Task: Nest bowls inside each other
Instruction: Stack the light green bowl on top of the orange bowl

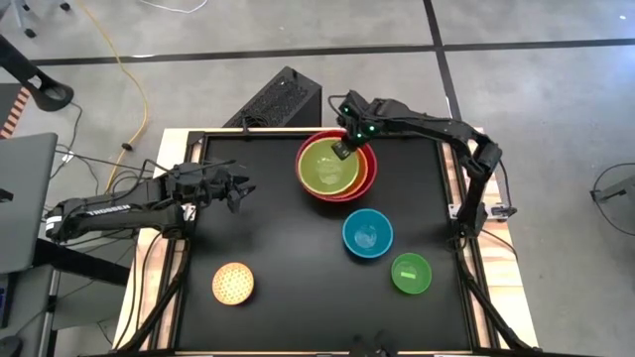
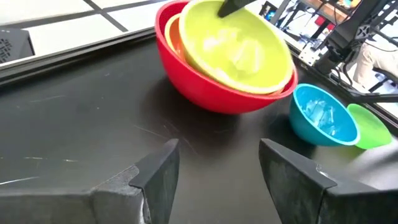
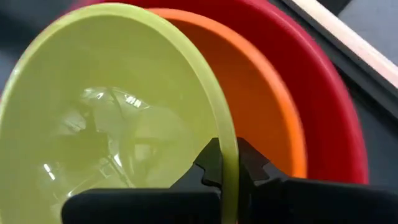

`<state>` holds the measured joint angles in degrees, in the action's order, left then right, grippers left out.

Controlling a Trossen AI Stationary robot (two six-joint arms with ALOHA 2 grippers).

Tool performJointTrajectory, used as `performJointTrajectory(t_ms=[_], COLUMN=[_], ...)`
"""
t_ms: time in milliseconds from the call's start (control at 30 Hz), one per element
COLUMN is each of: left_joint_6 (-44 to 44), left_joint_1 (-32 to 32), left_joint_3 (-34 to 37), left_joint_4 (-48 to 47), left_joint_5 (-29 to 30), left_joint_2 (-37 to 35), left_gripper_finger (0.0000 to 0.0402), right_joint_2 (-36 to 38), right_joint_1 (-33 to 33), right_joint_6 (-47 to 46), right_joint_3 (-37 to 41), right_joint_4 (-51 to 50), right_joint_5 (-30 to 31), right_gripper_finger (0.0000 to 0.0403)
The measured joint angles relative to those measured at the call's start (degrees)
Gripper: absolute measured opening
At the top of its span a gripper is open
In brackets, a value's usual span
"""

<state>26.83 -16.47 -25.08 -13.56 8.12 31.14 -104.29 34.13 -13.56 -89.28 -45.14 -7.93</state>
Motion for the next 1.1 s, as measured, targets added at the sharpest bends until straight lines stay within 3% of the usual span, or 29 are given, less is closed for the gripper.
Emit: performJointTrajectory(t_ms=[333, 800, 1100], left_joint_6=[0.9, 1.5, 1.5], left_joint_1=[0.0, 0.0, 0.0], left_joint_3=[0.0, 0.0, 0.0], left_joint_4=[0.0, 0.0, 0.0], left_joint_5=[-0.3, -1.0, -1.8], left_joint_2=[0.0, 0.0, 0.0], left_gripper_finger=[0.021, 0.021, 0.021], right_joint_2=[0.0, 0.0, 0.1], right_joint_1=[0.2, 0.2, -1.1], right_joint_6=[-0.2, -1.4, -1.6], right_joint_3=[0.8, 4.3, 6.1], right_joint_4=[0.7, 2.0, 4.5], right_joint_5=[5.2, 5.3, 5.4], right_gripper_finger=[0.0018, 0.0021, 0.0089])
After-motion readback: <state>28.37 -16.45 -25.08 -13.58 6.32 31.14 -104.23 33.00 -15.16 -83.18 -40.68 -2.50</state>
